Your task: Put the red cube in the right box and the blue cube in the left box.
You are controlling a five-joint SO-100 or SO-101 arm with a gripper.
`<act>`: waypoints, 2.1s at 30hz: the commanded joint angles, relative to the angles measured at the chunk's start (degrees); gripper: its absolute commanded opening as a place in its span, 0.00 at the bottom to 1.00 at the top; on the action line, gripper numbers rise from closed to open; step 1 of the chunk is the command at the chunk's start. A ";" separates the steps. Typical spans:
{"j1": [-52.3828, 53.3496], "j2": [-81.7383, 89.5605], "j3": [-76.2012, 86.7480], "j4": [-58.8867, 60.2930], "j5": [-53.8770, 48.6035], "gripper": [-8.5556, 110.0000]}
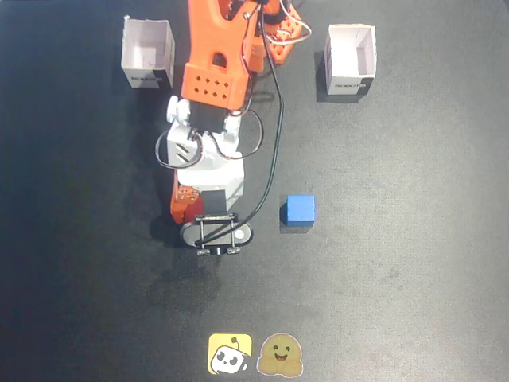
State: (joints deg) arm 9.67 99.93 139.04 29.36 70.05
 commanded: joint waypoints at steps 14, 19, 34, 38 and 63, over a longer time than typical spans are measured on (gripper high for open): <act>0.97 5.98 -0.70 1.49 -0.18 0.16; 1.05 12.30 -3.25 9.14 0.09 0.16; 13.71 28.30 -4.57 25.05 3.43 0.16; 18.72 32.61 -4.83 29.00 4.57 0.16; 41.66 51.94 -4.22 51.50 8.88 0.16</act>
State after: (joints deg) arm 49.39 149.77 134.91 79.98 77.43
